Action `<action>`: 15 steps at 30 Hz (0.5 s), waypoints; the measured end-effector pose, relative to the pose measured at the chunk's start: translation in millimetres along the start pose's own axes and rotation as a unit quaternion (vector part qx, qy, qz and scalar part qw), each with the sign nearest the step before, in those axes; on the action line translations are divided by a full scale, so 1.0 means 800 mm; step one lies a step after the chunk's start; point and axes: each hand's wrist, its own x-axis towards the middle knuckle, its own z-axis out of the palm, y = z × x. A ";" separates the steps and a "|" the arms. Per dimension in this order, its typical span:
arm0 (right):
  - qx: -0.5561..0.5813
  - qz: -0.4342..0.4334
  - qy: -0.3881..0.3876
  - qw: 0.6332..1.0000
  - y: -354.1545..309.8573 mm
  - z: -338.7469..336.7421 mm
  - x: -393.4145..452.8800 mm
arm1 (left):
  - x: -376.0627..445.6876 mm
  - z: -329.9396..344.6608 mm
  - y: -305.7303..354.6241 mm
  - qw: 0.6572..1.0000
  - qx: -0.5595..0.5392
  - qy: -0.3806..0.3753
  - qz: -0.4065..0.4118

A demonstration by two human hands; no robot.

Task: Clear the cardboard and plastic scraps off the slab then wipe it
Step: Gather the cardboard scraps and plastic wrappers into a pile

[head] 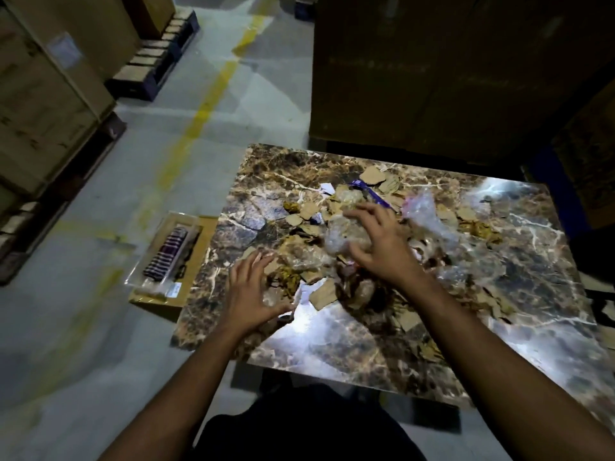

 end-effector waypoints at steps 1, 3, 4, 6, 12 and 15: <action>0.002 -0.008 -0.029 1.000 -0.011 0.014 0.003 | 0.000 -0.004 -0.010 0.999 0.018 -0.025 -0.024; -0.020 -0.031 -0.096 0.995 -0.031 0.043 0.008 | 0.001 -0.009 -0.026 0.994 0.034 -0.081 -0.069; -0.047 -0.043 -0.140 0.988 -0.041 0.059 0.010 | 0.003 -0.011 -0.033 0.991 0.036 -0.104 -0.081; -0.117 -0.071 -0.227 0.964 -0.055 0.095 0.012 | 0.010 -0.015 -0.040 0.986 0.048 -0.139 -0.083; -0.239 -0.081 -0.318 0.914 -0.065 0.169 0.032 | 0.037 -0.018 -0.036 0.977 0.087 -0.189 -0.044; -0.253 -0.074 -0.324 0.909 -0.061 0.181 0.049 | 0.042 -0.009 -0.039 0.976 0.090 -0.194 -0.032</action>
